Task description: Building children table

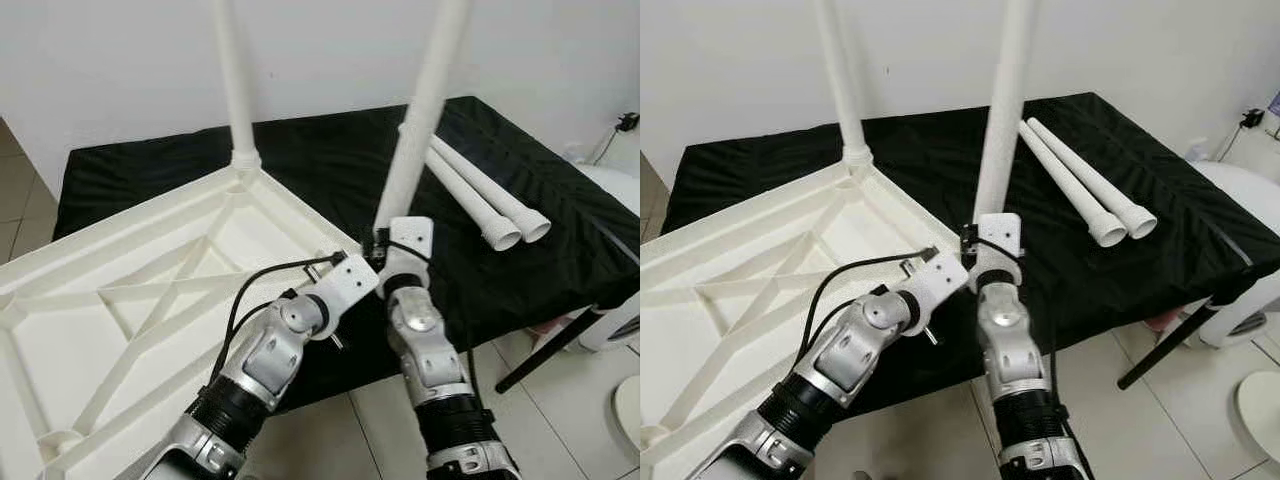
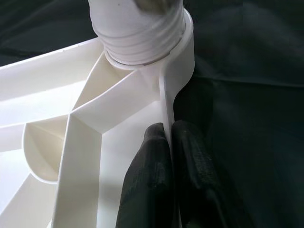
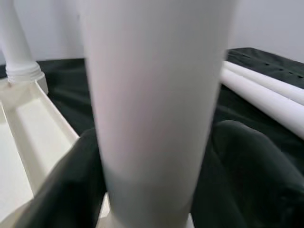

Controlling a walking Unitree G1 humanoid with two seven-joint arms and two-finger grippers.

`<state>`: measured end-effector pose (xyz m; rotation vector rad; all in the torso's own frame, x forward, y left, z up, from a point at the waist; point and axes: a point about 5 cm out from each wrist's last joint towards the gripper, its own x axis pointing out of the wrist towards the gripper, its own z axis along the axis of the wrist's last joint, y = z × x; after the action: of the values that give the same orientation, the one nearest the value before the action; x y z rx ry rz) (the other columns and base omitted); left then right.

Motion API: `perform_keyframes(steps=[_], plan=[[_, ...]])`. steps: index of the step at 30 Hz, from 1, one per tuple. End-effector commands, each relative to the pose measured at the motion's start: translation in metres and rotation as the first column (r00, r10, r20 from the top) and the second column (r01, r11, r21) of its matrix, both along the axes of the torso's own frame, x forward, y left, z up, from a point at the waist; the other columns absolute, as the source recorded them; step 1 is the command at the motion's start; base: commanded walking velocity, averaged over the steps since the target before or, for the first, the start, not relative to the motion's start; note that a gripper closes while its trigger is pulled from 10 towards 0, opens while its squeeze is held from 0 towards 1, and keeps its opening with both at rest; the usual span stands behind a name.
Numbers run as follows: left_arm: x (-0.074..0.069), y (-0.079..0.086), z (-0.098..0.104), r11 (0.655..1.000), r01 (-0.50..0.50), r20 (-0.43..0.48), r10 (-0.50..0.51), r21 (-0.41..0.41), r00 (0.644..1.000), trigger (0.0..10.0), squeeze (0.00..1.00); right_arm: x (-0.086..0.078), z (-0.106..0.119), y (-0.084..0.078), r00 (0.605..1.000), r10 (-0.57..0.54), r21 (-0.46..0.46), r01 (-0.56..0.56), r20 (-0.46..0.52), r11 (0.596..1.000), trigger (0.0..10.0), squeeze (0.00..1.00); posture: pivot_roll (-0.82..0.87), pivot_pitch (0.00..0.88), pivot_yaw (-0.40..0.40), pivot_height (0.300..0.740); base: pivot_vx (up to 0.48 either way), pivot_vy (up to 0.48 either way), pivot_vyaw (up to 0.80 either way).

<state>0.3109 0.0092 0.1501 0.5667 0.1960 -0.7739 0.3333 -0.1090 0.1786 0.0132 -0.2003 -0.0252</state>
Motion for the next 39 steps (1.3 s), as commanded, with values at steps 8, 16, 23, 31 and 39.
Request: perform_keyframes(steps=[8, 16, 23, 31, 39], plan=[[-0.002, -0.005, 0.003, 1.000, 0.018, 0.034, -0.018, -0.002, 0.999, 10.0, 0.00, 0.001, 0.003, -0.012, 0.993, 0.117, 0.052, -0.117, 0.012, 0.992, 10.0, 1.00, -0.10, 0.047, -0.002, 0.740, 0.000, 0.000, 0.00], [-0.001, -0.004, 0.004, 1.000, 0.016, 0.035, -0.016, -0.001, 0.999, 10.0, 0.00, 0.007, -0.002, -0.020, 0.922, 0.384, 0.016, -0.384, -0.046, 0.923, 10.0, 0.00, -0.10, 0.054, -0.002, 0.740, 0.000, 0.000, 0.00], [0.001, -0.003, 0.006, 1.000, 0.008, 0.037, -0.008, -0.002, 0.999, 10.0, 0.00, 0.013, -0.014, -0.036, 0.783, 0.603, -0.082, -0.618, -0.153, 0.782, 10.0, 0.00, -0.10, 0.055, 0.006, 0.740, 0.000, 0.000, 0.00], [0.003, -0.003, 0.008, 1.000, 0.006, 0.042, -0.006, -0.003, 0.999, 10.0, 0.00, 0.023, -0.011, -0.053, 0.718, 0.664, -0.152, -0.695, -0.207, 0.703, 10.0, 0.00, -0.10, 0.052, 0.011, 0.740, 0.000, 0.000, 0.00], [0.004, -0.002, 0.008, 1.000, 0.007, 0.045, -0.007, -0.002, 0.999, 10.0, 0.00, 0.035, 0.002, -0.059, 0.721, 0.661, -0.212, -0.693, -0.206, 0.689, 10.0, 0.00, -0.09, 0.050, 0.014, 0.740, 0.000, 0.000, 0.00]])
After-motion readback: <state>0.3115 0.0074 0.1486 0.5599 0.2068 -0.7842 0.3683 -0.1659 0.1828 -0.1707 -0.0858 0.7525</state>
